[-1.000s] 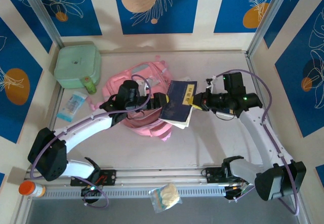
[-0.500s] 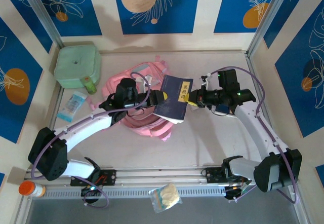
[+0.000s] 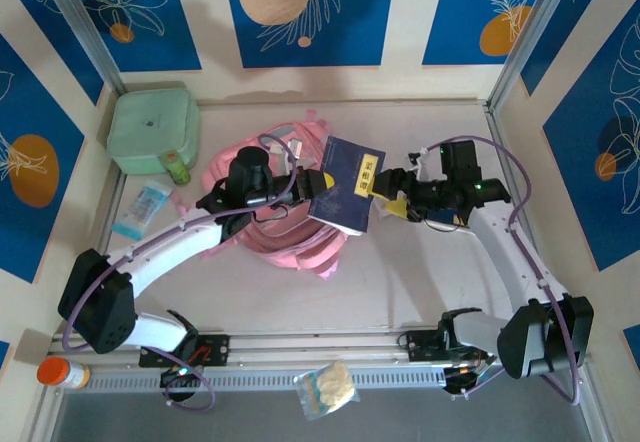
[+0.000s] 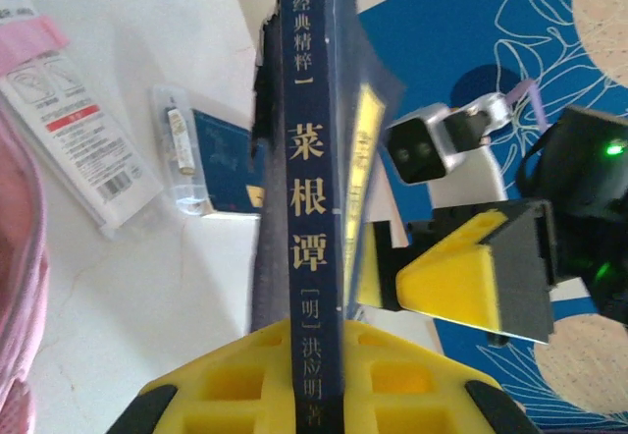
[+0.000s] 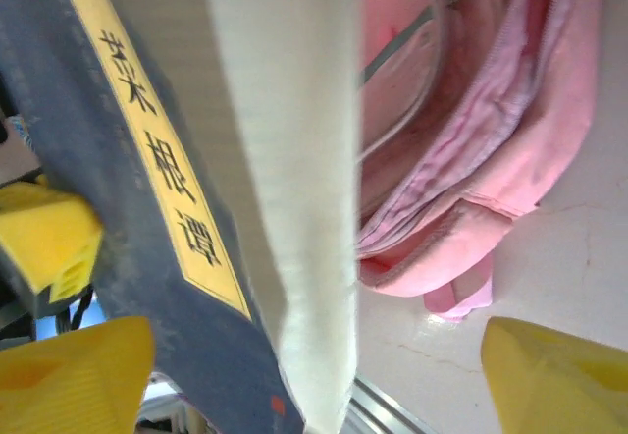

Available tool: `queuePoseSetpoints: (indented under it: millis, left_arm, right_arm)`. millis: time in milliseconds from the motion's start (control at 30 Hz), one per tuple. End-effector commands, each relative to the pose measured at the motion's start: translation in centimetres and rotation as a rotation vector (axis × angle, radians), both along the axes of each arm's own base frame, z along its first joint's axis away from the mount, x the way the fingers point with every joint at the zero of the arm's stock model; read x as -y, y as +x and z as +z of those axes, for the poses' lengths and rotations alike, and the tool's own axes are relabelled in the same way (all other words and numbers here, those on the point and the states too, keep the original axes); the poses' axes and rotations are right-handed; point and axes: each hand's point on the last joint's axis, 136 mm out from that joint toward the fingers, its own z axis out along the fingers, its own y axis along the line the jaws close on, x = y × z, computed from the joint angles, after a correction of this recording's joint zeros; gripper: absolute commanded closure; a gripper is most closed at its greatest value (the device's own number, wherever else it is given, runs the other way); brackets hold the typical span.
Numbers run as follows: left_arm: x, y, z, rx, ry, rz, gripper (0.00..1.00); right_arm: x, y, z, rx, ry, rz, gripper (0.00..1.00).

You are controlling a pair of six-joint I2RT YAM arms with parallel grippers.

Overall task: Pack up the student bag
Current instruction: Pass the book.

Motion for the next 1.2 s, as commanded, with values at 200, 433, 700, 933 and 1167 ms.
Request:
queuePoseSetpoints:
  millis: [200, 433, 700, 933, 1167]
  left_arm:
    - [1.3, 0.7, 6.6, 0.041, -0.225, -0.041, 1.00]
    - [1.8, 0.8, 7.9, 0.026, -0.325, -0.056, 1.00]
    - [1.5, 1.5, 6.5, 0.010, -0.286, -0.017, 1.00]
    - [0.0, 2.1, 2.2, 0.021, -0.052, 0.054, 1.00]
    - [-0.8, 2.1, 0.2, 0.030, 0.047, 0.072, 1.00]
  right_arm:
    - [-2.7, -0.7, 3.8, 0.060, 0.265, 0.112, 0.01]
    - [-4.1, 1.1, 3.6, 0.063, 0.275, 0.112, 0.01]
    - [-5.5, 1.5, 5.4, 0.082, 0.352, 0.153, 0.01]
    - [-3.7, 0.5, 7.3, 0.135, 0.313, 0.094, 0.15]
    - [-3.9, 0.6, 7.4, 0.140, 0.310, 0.099, 0.39]
